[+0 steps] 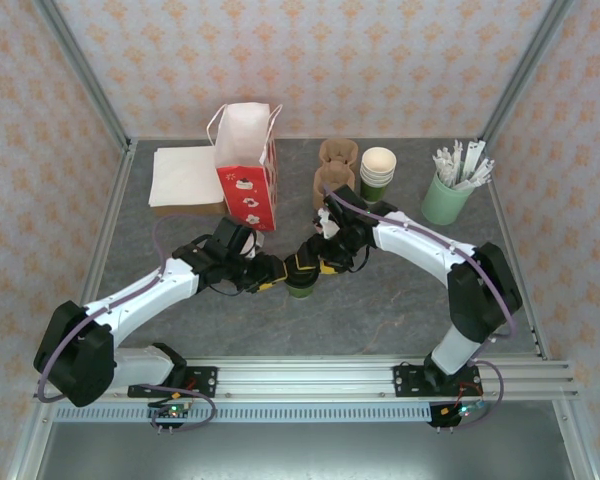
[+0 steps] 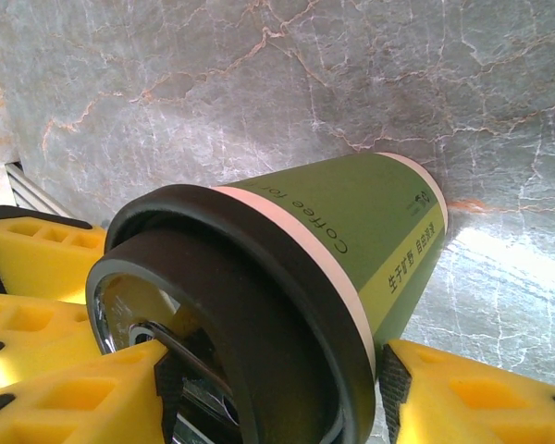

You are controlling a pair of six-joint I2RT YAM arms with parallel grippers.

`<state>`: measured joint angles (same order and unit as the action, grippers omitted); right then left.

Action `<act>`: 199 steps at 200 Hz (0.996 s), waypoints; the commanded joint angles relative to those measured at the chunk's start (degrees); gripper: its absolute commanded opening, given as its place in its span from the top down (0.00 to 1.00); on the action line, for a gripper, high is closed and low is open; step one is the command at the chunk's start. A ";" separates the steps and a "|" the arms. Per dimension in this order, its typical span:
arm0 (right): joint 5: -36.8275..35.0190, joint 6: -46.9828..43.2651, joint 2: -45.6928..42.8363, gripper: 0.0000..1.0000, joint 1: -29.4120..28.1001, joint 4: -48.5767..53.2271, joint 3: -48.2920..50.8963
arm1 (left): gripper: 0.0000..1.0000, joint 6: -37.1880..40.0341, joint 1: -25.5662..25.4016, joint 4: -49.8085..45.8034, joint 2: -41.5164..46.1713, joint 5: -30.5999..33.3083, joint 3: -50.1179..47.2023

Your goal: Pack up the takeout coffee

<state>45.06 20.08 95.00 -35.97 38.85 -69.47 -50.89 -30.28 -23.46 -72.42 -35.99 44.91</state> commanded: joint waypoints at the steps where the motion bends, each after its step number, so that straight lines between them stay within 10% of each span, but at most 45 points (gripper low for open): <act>1: -2.71 -0.65 2.02 0.42 -0.44 2.98 -0.40 | 0.63 1.95 0.30 -4.87 -2.09 4.26 -1.23; 199: -2.96 -0.83 3.05 0.43 -0.51 3.70 -0.57 | 0.73 4.83 0.14 -6.42 -4.29 5.12 -3.23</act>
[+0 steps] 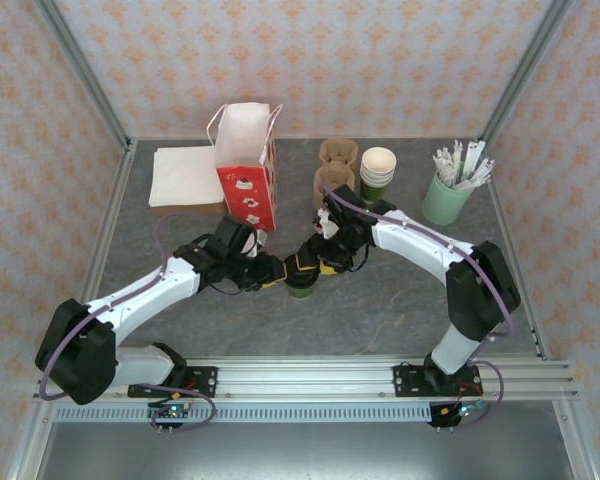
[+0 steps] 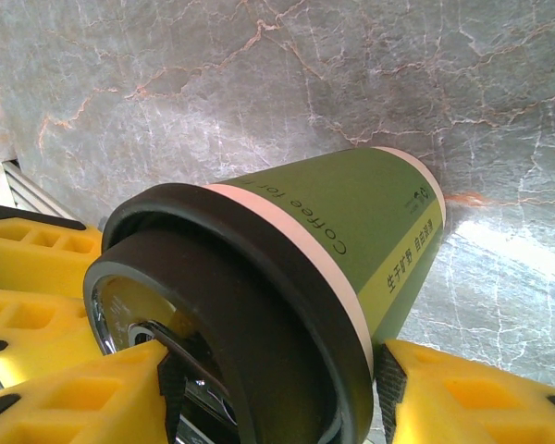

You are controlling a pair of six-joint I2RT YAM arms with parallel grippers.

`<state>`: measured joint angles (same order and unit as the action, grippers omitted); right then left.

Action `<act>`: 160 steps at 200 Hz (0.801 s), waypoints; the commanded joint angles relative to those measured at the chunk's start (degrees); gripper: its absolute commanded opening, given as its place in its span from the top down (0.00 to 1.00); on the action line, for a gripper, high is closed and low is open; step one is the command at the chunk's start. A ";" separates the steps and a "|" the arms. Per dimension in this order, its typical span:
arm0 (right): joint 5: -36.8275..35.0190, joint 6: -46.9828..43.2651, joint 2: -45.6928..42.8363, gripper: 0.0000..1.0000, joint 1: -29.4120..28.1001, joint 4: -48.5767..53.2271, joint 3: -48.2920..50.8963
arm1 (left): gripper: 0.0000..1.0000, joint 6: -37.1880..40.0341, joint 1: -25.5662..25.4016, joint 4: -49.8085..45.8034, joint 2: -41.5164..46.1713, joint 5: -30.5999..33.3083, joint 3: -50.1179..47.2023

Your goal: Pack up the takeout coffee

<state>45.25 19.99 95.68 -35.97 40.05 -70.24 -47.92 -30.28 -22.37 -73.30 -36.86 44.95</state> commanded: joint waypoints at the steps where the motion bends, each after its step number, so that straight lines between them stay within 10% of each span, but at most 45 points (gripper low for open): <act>1: -3.24 -0.74 2.34 0.43 -0.51 2.54 0.19 | 0.73 1.90 0.14 -7.51 -3.42 6.00 -3.28; 160: -2.92 -0.45 1.37 0.43 -0.43 1.40 -0.15 | 0.74 2.48 0.14 -7.15 -4.91 6.63 -3.86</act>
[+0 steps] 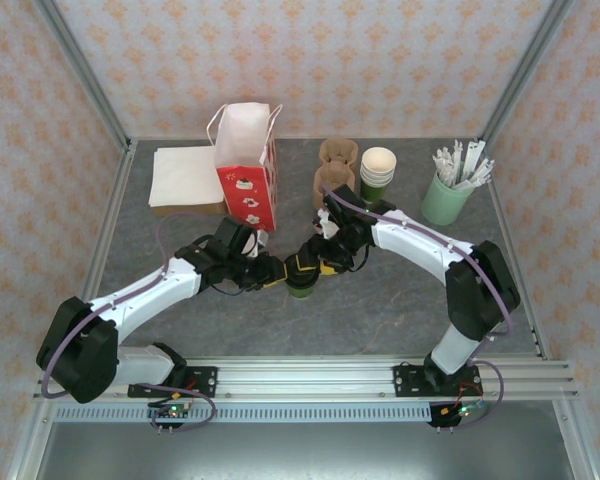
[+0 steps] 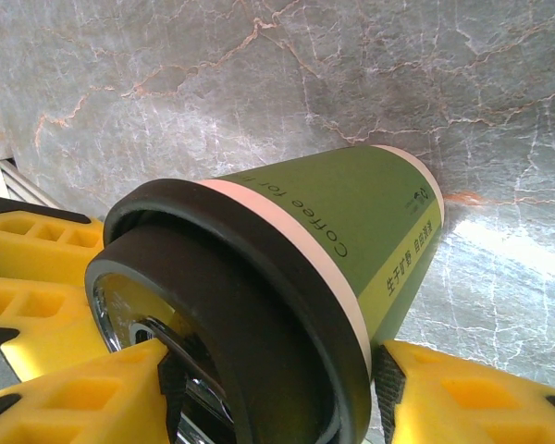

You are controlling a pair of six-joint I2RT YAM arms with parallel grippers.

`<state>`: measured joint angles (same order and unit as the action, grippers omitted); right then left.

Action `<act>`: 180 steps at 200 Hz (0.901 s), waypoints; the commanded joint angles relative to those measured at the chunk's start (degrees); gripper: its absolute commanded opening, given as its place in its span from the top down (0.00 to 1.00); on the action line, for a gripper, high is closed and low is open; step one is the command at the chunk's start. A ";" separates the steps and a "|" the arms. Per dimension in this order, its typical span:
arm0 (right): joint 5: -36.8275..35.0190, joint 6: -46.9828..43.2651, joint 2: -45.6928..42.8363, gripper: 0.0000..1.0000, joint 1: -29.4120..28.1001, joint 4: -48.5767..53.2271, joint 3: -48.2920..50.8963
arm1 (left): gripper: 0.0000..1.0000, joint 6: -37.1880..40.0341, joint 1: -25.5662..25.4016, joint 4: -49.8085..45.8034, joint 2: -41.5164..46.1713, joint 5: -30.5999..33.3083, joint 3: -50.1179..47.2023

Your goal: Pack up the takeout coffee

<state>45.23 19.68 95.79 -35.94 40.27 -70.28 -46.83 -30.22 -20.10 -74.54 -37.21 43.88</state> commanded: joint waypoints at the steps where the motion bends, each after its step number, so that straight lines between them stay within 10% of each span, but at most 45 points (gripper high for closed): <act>1: -2.84 -0.12 1.21 0.43 -0.45 1.11 -0.20 | 0.74 1.39 0.07 -9.43 -3.63 6.98 -2.72; 180: -9.68 2.53 -9.51 0.28 2.91 -0.94 -3.25 | 0.55 2.32 -0.02 -13.03 -3.64 6.83 7.11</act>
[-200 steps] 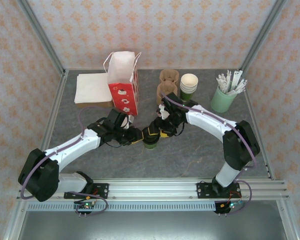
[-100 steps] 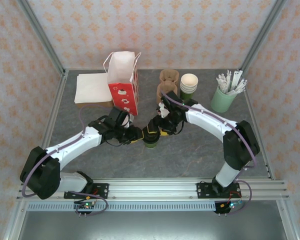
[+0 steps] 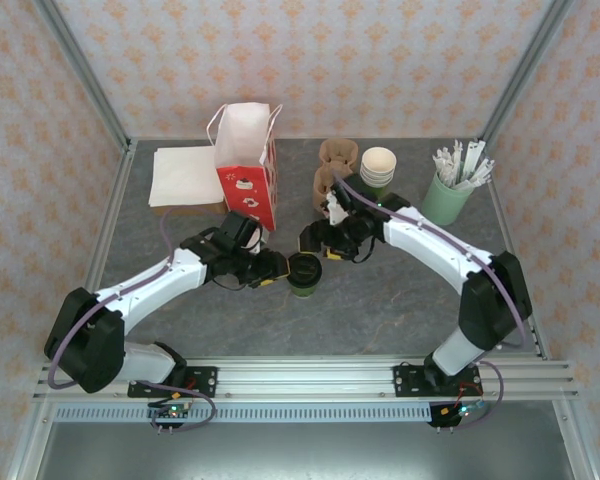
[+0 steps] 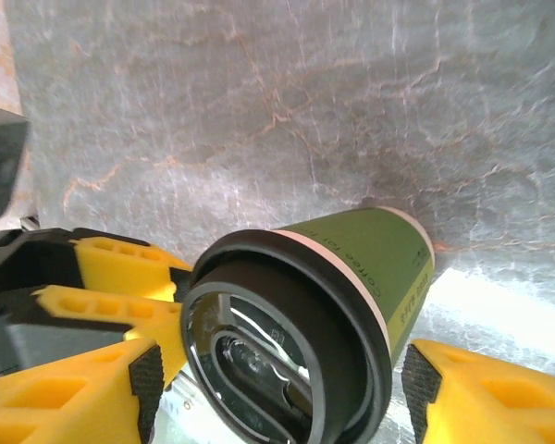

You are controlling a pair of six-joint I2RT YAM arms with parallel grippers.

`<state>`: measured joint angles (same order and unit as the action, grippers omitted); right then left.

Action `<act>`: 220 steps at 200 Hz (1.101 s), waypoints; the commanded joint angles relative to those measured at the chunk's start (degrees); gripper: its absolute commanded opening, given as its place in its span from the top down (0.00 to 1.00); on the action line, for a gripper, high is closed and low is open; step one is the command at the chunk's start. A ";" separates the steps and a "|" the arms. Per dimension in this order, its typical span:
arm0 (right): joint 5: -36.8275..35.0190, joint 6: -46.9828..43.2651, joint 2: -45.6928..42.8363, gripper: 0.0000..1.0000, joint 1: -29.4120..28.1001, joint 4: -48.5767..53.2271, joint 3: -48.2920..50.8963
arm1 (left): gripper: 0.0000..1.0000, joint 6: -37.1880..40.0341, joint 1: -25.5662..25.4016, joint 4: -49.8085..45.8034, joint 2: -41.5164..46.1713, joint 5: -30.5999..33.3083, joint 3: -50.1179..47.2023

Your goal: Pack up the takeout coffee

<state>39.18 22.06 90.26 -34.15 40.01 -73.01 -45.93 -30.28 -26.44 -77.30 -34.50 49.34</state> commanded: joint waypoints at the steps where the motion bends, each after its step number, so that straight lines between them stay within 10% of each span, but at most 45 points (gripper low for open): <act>1: -3.69 0.11 -4.05 0.28 1.15 -0.66 -0.45 | 0.55 1.40 0.05 -6.70 -0.86 4.15 1.69; 88: -11.84 -3.00 -10.17 0.21 3.30 3.11 2.47 | 0.30 -1.22 0.21 -4.53 0.84 4.26 3.11; 220: -4.35 -2.43 -2.46 0.20 -2.72 0.53 3.22 | 0.25 -1.81 0.95 -3.17 2.13 4.09 1.46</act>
<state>34.26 19.46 85.76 -35.33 41.10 -70.19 -47.51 -30.02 -29.98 -77.17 -31.86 50.96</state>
